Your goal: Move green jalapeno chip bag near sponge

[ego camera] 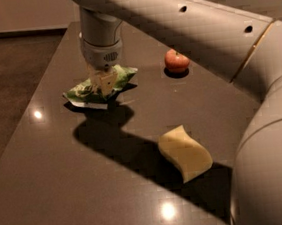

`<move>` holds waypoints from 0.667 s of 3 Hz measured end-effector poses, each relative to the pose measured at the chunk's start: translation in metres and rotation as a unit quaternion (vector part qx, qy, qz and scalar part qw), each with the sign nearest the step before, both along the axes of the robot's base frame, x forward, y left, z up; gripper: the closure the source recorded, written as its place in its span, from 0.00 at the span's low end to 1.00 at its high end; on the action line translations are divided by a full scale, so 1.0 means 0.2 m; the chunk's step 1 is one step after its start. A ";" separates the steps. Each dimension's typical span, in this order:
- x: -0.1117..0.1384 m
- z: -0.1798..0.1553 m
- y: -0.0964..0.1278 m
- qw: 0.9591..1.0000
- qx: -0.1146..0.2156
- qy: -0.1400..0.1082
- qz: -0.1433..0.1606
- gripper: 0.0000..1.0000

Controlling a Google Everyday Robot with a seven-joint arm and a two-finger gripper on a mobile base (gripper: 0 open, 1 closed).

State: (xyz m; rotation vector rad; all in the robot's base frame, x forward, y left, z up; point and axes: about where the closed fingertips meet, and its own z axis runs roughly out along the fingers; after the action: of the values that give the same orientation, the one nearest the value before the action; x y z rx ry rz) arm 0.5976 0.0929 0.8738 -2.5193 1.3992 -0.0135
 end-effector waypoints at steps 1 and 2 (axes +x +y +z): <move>-0.04 0.12 -0.09 1.000 0.026 0.000 -0.011 1.00; -0.14 0.26 -0.18 0.998 0.060 0.003 -0.006 1.00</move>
Offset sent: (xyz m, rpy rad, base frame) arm -0.0558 -0.0639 0.0877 0.2017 0.0222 0.0040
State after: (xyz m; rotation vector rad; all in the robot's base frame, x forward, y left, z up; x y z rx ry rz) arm 0.5691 0.0571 0.9254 -2.4161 1.3743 0.0735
